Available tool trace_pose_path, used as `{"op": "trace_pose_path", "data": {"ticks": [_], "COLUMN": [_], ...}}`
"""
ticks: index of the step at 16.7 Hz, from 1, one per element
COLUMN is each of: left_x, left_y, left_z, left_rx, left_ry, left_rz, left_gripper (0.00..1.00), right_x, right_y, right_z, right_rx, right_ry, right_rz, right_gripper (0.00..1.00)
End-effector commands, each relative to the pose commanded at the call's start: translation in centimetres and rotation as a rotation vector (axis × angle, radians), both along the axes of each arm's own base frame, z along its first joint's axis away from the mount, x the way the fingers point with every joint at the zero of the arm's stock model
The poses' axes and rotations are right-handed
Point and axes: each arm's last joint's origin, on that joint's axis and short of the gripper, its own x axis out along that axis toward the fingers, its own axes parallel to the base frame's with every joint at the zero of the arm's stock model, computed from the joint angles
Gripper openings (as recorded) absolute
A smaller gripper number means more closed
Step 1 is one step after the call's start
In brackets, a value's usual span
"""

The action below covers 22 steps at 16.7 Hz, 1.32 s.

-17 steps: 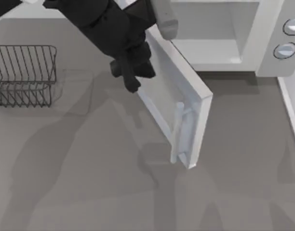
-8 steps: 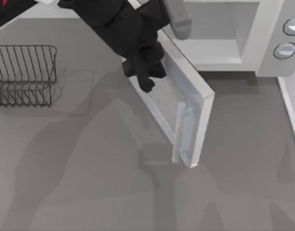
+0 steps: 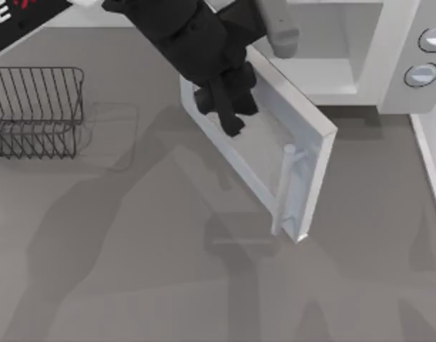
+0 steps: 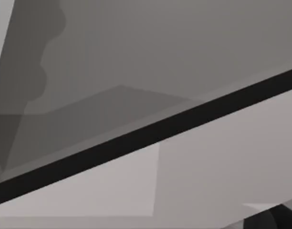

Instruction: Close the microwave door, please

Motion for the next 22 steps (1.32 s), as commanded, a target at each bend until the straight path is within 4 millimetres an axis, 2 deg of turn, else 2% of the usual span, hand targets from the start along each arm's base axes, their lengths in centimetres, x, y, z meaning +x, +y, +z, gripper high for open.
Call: {"op": "trace_pose_path", "data": {"ticks": [7, 12, 19, 22], "left_x": [0.0, 0.0, -0.6, -0.4], "left_y": [-1.8, -1.7, -3.3, -3.7], "left_z": [0.0, 0.0, -2.9, -2.0], "left_rx": [-0.001, 0.000, 0.070, 0.052], "left_ry": [-0.001, 0.002, 0.122, 0.086], "left_rz": [0.001, 0.004, -0.013, -0.005], "left_gripper": [0.00, 0.00, 0.00, 0.00], "right_x": [0.0, 0.0, 0.0, 0.0], "right_y": [0.0, 0.0, 0.0, 0.0], "right_z": [0.0, 0.0, 0.0, 0.0], "right_rx": [0.000, 0.000, 0.000, 0.000], "right_ry": [0.000, 0.000, 0.000, 0.000], "right_rz": [0.000, 0.000, 0.000, 0.000], "right_gripper": [1.00, 1.00, 1.00, 1.00]}}
